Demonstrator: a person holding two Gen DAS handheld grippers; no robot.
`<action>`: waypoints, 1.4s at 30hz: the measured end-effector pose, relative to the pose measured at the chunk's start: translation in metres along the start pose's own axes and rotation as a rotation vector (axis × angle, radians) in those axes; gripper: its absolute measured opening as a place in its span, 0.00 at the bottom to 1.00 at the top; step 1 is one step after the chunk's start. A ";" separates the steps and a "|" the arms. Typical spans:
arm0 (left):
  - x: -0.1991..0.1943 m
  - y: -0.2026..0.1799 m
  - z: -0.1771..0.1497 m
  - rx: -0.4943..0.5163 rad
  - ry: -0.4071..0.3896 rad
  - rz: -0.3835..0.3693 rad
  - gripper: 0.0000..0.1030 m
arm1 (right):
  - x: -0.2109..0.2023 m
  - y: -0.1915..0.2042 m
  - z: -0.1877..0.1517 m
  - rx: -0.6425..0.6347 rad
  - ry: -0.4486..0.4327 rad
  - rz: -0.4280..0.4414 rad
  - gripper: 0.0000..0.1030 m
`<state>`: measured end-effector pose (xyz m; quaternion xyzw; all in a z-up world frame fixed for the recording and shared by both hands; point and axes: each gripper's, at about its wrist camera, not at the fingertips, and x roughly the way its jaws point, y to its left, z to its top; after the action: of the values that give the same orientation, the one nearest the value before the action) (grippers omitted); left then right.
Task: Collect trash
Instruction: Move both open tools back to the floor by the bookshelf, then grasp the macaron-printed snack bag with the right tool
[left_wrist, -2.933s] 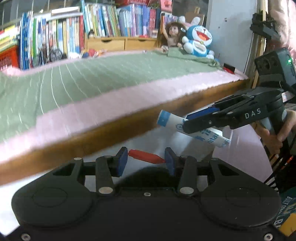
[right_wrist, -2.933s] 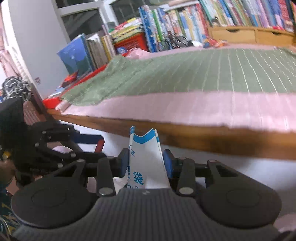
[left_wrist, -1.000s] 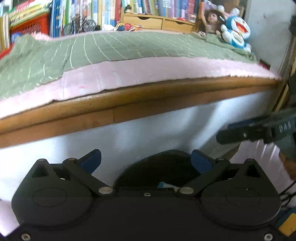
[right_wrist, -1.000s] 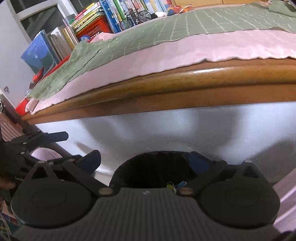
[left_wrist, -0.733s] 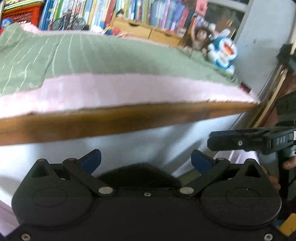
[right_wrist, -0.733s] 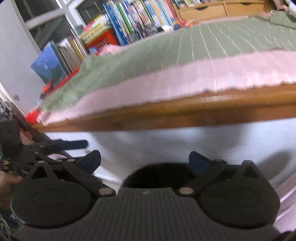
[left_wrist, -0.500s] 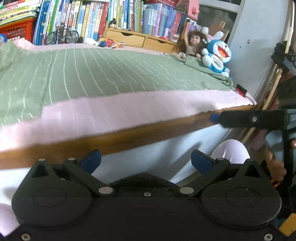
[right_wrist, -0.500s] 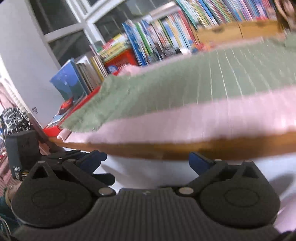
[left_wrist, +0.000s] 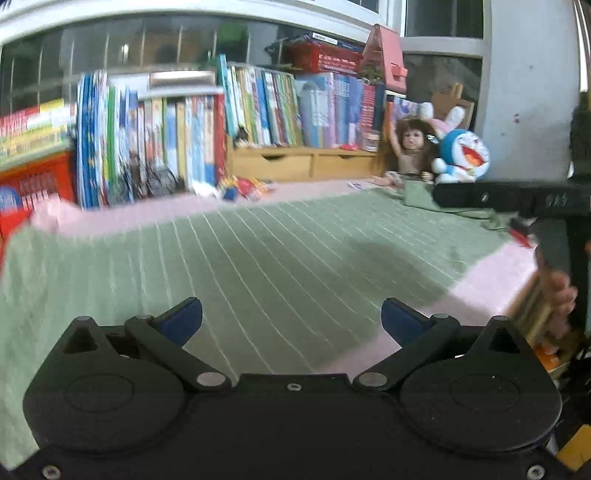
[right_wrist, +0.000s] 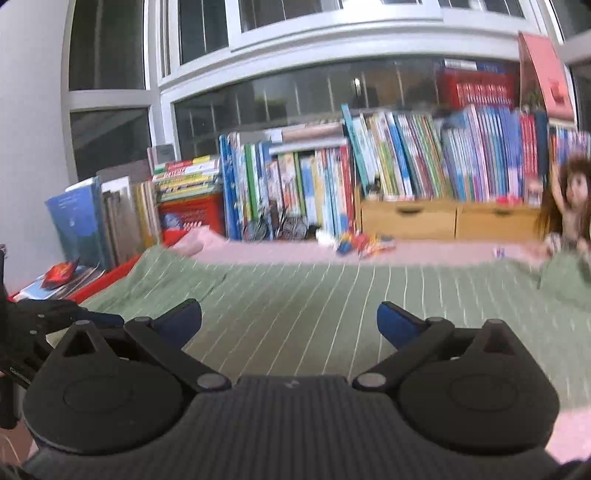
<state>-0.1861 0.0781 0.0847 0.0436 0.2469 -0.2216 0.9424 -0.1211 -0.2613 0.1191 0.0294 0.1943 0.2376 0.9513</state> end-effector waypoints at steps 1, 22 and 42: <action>0.005 0.002 0.009 0.025 -0.006 0.025 1.00 | 0.005 -0.003 0.007 -0.004 -0.009 0.000 1.00; 0.257 0.069 0.196 0.072 -0.006 0.004 1.00 | 0.212 -0.129 0.120 0.143 0.055 -0.125 1.00; 0.429 0.147 0.158 -0.100 0.047 0.135 1.00 | 0.409 -0.175 0.059 0.121 0.349 -0.172 1.00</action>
<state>0.2838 0.0096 0.0109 0.0180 0.2760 -0.1438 0.9502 0.3108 -0.2245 0.0016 0.0284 0.3720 0.1451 0.9164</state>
